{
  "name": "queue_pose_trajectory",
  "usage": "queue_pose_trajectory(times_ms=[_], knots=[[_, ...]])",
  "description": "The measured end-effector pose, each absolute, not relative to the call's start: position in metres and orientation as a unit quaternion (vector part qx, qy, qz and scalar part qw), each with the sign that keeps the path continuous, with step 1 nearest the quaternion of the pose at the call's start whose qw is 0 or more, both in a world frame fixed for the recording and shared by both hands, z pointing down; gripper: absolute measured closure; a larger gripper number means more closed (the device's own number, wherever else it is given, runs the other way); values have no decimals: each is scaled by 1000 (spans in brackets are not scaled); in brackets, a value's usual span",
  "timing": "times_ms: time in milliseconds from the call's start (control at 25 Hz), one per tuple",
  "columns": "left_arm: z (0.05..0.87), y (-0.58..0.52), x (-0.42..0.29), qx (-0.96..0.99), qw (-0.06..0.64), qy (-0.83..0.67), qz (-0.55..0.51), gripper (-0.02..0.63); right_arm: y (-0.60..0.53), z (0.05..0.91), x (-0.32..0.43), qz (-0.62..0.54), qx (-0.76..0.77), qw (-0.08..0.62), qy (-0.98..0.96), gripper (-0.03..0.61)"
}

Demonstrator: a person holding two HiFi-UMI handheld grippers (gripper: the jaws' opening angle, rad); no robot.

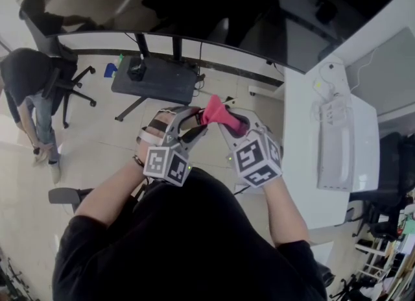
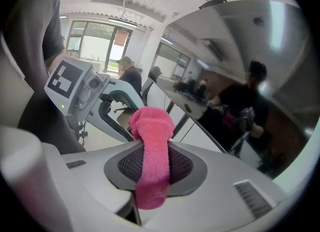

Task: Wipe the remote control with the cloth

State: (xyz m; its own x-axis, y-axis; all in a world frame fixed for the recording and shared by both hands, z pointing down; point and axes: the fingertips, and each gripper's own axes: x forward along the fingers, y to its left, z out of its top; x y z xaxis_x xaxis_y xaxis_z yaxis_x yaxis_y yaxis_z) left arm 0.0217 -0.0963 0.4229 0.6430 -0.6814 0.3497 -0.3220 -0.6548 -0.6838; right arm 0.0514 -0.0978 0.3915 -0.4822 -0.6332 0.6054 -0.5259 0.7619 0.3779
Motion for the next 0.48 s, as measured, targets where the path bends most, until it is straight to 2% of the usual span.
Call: queue_pose_trajectory(times_ms=[320,400,480], knots=[[421,-95,21,-867,278,293,-293,405,-125,379,108,-61,409,370,-832,484],[419,-98,19,-891,220,298,-264,405,-126,364,108,-58,422,329,-843,483],[411,-103,16,-931,88,302,-187,405,-124,338,107,-34,433,224,-873,483]])
